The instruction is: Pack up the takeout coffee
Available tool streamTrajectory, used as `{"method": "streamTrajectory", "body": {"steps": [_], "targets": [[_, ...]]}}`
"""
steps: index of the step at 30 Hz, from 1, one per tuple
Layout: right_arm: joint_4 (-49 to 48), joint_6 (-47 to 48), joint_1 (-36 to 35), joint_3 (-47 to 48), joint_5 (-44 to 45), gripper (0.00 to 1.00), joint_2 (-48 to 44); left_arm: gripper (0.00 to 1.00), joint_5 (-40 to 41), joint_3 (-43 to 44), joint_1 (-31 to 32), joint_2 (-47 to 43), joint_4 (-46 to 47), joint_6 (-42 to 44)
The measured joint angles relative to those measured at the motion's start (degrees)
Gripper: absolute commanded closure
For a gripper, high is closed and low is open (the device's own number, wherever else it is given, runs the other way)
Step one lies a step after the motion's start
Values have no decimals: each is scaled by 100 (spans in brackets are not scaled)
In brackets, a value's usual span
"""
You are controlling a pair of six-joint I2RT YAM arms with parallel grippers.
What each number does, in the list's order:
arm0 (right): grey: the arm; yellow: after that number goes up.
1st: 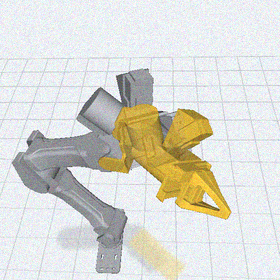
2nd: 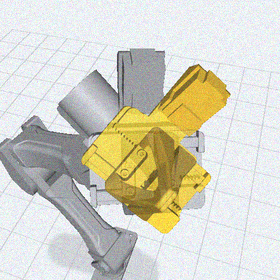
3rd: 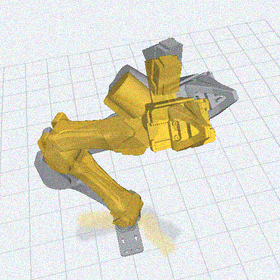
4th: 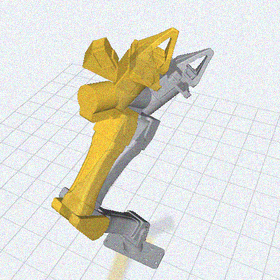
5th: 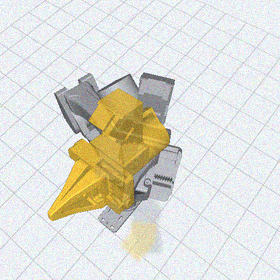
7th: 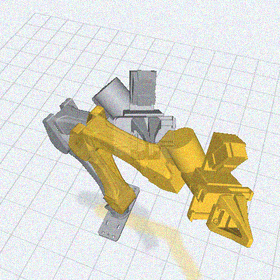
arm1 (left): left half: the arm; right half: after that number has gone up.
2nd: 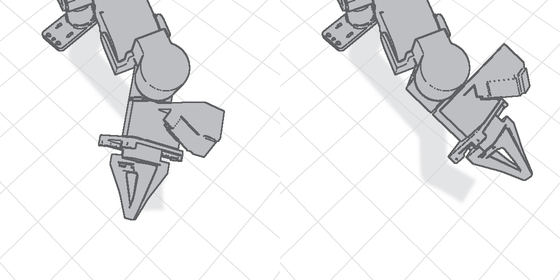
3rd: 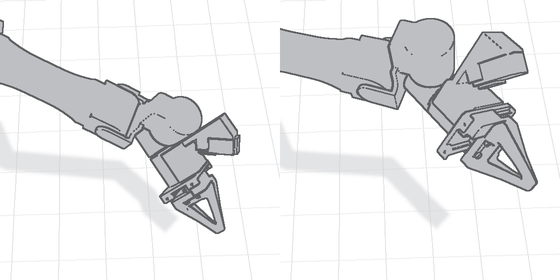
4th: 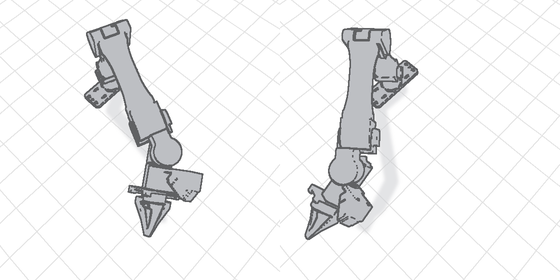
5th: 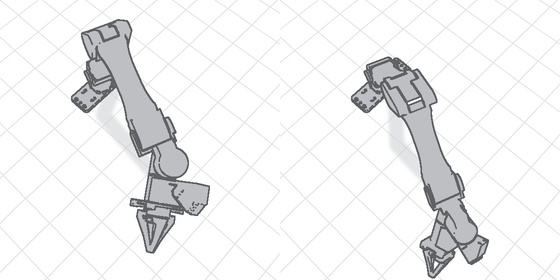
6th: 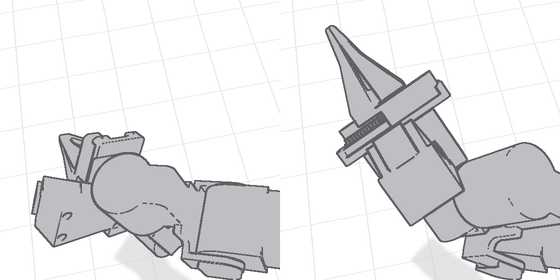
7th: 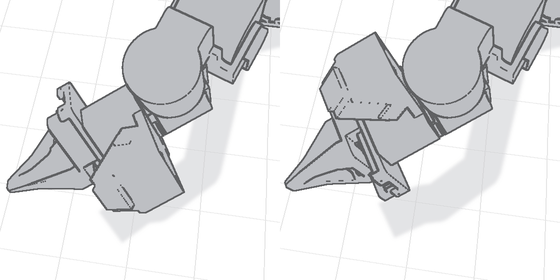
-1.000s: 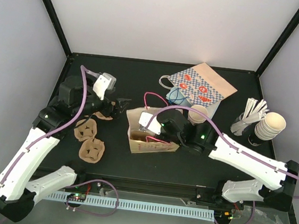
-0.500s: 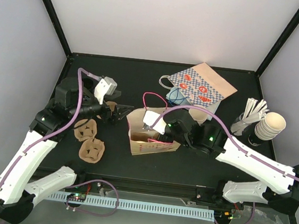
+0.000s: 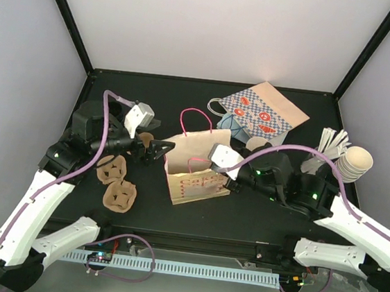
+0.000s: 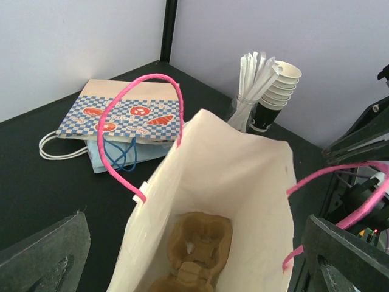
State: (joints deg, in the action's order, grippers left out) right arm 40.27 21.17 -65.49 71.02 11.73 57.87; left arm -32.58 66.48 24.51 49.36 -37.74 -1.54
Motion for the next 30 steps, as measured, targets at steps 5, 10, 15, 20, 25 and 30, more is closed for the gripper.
{"method": "streamTrajectory", "body": {"steps": [5, 10, 15, 20, 25, 30], "targets": [[0, -221, 0, -319, 4, 85, -452, 2, 50, 0, 267, 31, -63, 232], [9, -483, 0, -706, 151, 70, -911, 2, 616, 13, 656, 192, -216, 466], [26, -835, 2, -896, 619, 42, -1266, 3, 1104, 304, 671, 664, -420, 494], [33, -1381, 2, -1187, 1502, 4, -1683, 5, 1482, 706, 651, 1215, -710, 437], [234, -2218, 2, -1342, 2330, 0, -1864, 3, 1484, 815, 516, 1576, -894, 323], [616, -3099, 9, -1397, 2833, 0, -1864, 2, 1368, 815, 396, 1593, -946, 258]]}}
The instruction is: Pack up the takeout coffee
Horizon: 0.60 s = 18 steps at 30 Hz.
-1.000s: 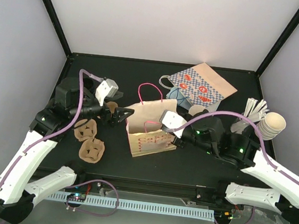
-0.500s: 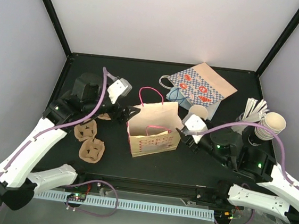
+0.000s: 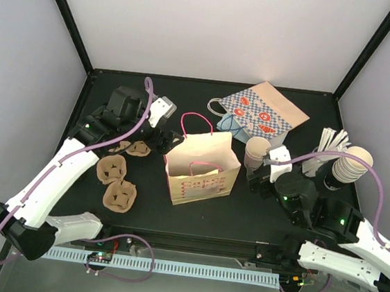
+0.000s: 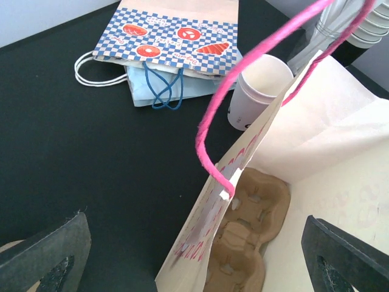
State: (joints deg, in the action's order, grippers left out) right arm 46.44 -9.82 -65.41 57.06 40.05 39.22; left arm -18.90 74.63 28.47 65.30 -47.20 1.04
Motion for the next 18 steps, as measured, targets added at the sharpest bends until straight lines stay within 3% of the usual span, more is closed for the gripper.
{"method": "streamTrajectory", "body": {"steps": [5, 10, 18], "targets": [[295, -610, 295, -83, -39, 0, 188, 5, -153, 0, -81, 87, -79, -22], [662, -1010, 1062, 46, -529, 0, 730, 8, -282, 0, -116, 225, -170, -9], [879, -1290, 2109, 304, -1327, 0, 1163, 21, -398, 0, -140, 348, -304, 120]]}}
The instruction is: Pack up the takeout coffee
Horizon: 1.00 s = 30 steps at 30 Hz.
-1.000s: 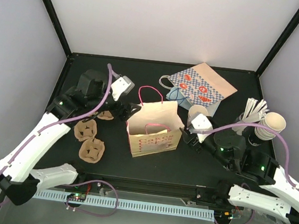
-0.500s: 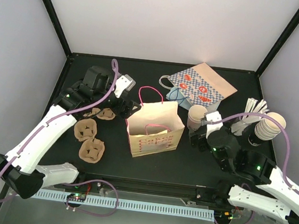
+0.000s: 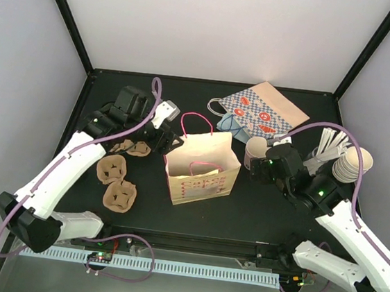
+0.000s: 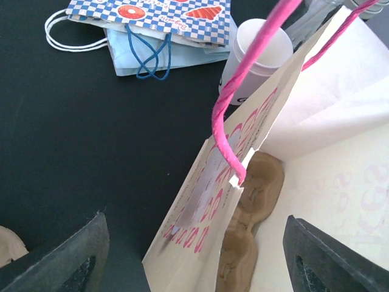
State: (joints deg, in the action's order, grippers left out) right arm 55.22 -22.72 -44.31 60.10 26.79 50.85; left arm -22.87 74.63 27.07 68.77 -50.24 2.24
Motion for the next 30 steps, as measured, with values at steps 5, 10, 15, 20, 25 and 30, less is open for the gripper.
{"method": "streamTrajectory", "body": {"steps": [5, 10, 15, 20, 25, 30], "targets": [[4, -35, 70, 0, -249, 0, -11, 29, -96, 9, -7, 188, -48, 111], [4, -35, 74, 0, -363, 0, -13, 42, -245, 33, -7, 411, -31, 177], [4, -35, 76, 0, -391, 0, -42, 59, -636, 111, -7, 713, 61, 162], [0, -33, 85, 0, -400, 0, -44, 78, -907, 111, -7, 850, 142, 79], [-46, -33, 98, 0, -404, 0, -7, 98, -973, 149, -7, 927, 221, -7], [-92, -33, 136, -4, -402, 0, 22, 99, -741, 254, -101, 970, 225, -160]]}}
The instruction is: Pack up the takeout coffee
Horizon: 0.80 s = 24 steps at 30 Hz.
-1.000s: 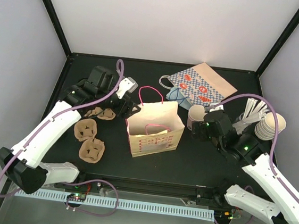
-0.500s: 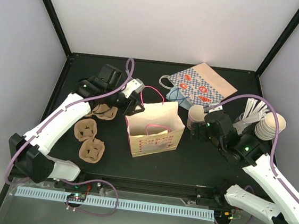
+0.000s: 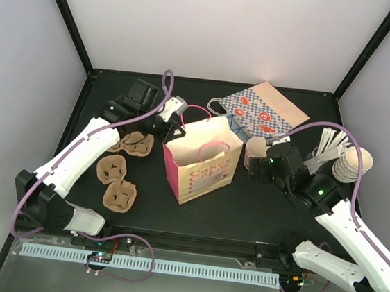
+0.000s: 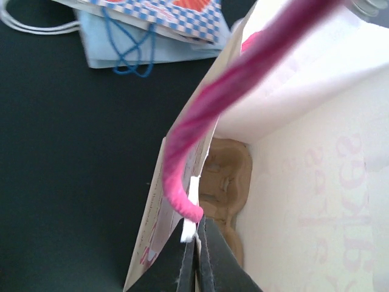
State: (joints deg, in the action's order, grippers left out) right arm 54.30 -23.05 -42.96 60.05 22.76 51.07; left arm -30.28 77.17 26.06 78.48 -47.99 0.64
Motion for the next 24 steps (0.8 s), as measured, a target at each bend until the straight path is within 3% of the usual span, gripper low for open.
{"method": "streamTrajectory", "body": {"steps": [8, 18, 20, 24], "targets": [[-81, -9, 258, -188, 33, 0, 17, 98, 192, 149, -573, 186, 190, -483], [-136, -155, 938, -227, -212, 0, 402, 96, 146, 258, -815, 691, 907, -1204], [-138, -214, 979, -229, -249, 0, 490, 90, 175, 326, -876, 796, 1021, -1377], [-138, -328, 1045, -229, -317, 0, 597, 59, 210, 339, -966, 879, 1266, -1633]]}}
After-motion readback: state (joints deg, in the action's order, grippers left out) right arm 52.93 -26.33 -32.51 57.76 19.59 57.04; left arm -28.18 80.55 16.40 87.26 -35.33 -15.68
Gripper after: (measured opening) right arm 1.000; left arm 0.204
